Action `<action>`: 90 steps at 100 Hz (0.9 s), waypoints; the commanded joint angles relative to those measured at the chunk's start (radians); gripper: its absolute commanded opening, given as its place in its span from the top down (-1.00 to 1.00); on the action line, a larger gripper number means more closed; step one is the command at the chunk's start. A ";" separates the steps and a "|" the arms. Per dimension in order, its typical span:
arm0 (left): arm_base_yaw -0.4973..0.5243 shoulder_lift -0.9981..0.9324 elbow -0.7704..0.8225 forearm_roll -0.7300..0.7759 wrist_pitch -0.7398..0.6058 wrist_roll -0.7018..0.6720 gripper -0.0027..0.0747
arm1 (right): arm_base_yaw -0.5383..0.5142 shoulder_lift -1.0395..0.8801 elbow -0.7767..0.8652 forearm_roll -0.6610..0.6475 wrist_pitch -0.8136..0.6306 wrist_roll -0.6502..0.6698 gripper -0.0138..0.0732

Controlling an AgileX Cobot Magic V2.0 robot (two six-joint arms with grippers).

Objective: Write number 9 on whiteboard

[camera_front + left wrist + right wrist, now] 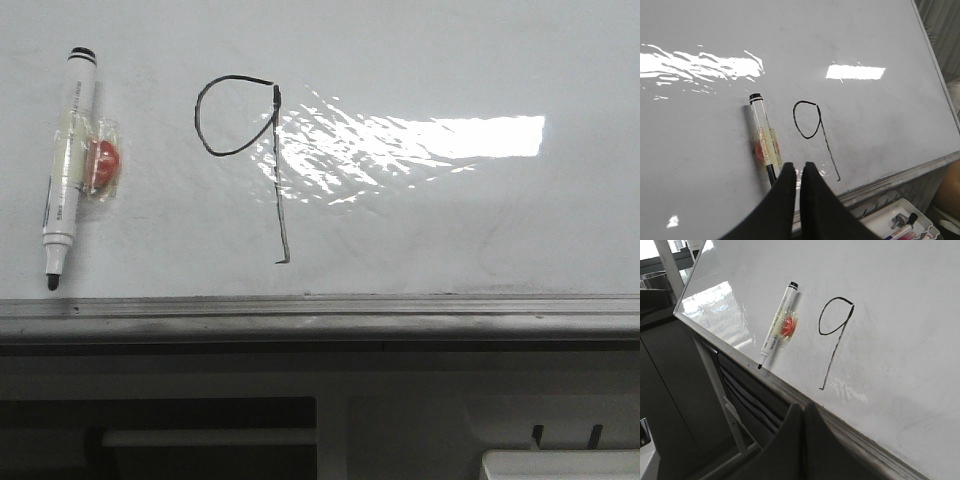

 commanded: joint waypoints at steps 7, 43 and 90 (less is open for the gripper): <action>0.004 -0.009 -0.025 -0.002 -0.070 -0.005 0.98 | -0.001 0.000 -0.026 -0.014 -0.084 -0.012 0.84; 0.149 -0.026 0.062 0.041 -0.066 0.000 0.98 | -0.001 0.000 -0.026 -0.014 -0.084 -0.012 0.84; 0.527 -0.026 0.245 -0.102 -0.314 0.231 0.98 | -0.001 0.000 -0.026 -0.014 -0.085 -0.012 0.84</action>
